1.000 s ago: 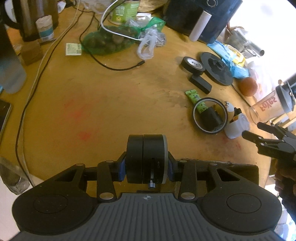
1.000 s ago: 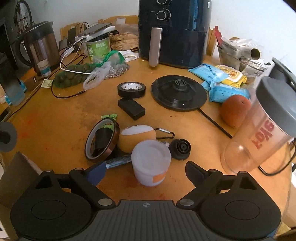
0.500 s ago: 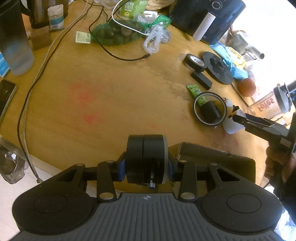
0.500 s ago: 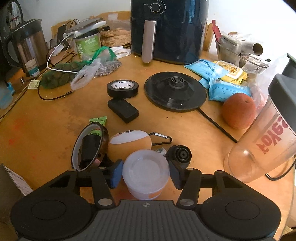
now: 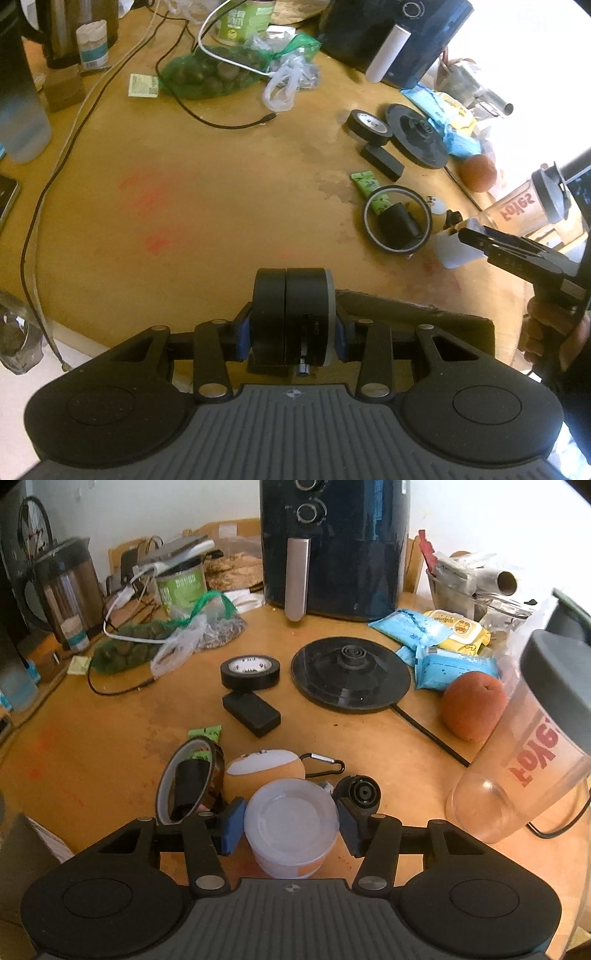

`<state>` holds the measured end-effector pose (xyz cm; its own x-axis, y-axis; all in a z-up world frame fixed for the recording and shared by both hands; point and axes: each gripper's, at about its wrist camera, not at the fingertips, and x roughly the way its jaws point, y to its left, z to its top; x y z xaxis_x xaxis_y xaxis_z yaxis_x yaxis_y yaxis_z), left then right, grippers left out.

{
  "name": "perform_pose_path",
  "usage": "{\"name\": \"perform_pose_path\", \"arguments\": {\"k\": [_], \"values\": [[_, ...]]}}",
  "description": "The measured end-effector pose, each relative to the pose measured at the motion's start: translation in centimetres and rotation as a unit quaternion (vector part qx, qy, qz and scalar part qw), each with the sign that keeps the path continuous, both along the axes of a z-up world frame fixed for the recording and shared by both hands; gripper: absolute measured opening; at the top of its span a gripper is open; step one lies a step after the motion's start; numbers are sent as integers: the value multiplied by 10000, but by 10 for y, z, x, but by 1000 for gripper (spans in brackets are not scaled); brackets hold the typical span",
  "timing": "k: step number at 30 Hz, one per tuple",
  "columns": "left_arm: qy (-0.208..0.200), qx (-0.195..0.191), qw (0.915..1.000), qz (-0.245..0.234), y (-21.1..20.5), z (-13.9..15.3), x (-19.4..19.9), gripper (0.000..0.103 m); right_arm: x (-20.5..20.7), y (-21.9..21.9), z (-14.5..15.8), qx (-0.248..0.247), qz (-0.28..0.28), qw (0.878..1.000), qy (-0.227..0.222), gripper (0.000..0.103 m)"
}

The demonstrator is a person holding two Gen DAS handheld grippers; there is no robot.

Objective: Organize objects
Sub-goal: 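Carry the tub with the right gripper while the left carries the roll to the box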

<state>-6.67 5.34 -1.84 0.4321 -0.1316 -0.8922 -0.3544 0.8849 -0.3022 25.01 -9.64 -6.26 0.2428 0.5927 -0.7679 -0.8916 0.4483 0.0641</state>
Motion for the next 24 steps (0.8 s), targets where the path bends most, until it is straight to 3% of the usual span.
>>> {"name": "perform_pose_path", "arguments": {"k": [14, 24], "values": [[-107, 35, 9994, -320, -27, 9, 20, 40, 3, -45, 47, 696, -143, 9971, 274, 56], [-70, 139, 9981, -601, -50, 8, 32, 40, 0, -80, 62, 1131, -111, 9902, 817, 56]]}}
